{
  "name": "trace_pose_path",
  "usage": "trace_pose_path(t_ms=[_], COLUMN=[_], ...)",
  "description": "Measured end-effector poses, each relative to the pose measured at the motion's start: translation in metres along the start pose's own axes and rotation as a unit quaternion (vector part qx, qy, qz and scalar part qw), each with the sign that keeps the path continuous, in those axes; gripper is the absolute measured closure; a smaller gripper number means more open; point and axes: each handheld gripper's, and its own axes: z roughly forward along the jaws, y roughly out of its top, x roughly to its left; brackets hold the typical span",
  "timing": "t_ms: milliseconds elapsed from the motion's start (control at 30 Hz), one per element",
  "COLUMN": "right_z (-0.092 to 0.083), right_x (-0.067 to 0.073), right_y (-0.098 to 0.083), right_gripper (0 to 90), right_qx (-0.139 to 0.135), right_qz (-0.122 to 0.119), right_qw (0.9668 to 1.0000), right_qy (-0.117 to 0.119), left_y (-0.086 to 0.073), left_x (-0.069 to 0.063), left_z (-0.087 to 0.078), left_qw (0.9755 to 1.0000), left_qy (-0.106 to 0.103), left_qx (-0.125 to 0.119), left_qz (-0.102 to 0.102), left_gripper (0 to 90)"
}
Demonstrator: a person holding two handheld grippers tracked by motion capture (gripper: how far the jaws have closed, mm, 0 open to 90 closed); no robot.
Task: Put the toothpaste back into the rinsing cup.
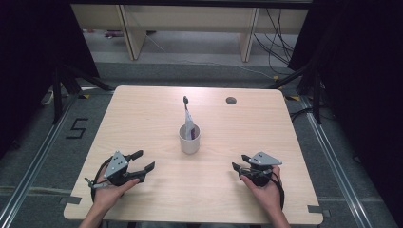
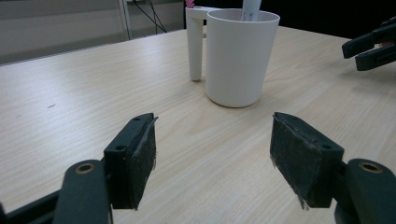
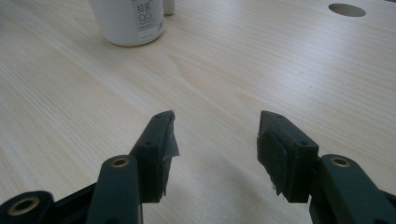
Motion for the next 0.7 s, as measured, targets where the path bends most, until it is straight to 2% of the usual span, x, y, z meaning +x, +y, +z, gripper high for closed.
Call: trace_pose_path(t_ms=[67, 200, 367, 433, 567, 700], right_z=[-0.0001, 0.0001, 0.0001, 0.0001, 0.0005, 0.0004], right_x=[-0.0001, -0.0007, -0.0005, -0.0004, -0.0005, -0.0024], right_y=[0.0, 0.0001, 0.0001, 0.0001, 0.0001, 0.0001], right_gripper=[47.1, 47.0, 47.0, 47.0, 46.9, 46.6], right_qx=[0.001, 0.001, 0.001, 0.002, 0.0, 0.002], right_qz=[0.0, -0.001, -0.001, -0.001, -0.005, 0.005], right_qw=[1.0, 1.0, 1.0, 1.0, 1.0, 0.9999], right_qy=[0.002, 0.005, 0.005, 0.005, 0.005, 0.016], left_y=[-0.0026, -0.0042, -0.0045, -0.0044, -0.0044, -0.0043], left_x=[-0.0011, -0.001, -0.0034, -0.0034, -0.0031, -0.0031], left_z=[-0.0016, -0.0034, -0.0062, -0.0064, -0.0063, -0.0062], left_qw=[1.0, 0.9997, 0.9992, 0.9993, 0.9992, 0.9992], left_qy=[0.008, 0.013, 0.033, 0.032, 0.033, 0.035], left_qx=[0.0, -0.018, -0.021, -0.02, -0.02, -0.02], left_qz=[0.0, -0.004, 0.0, 0.007, 0.004, 0.004], left_gripper=[31.1, 31.1, 31.4, 31.3, 31.2, 31.2])
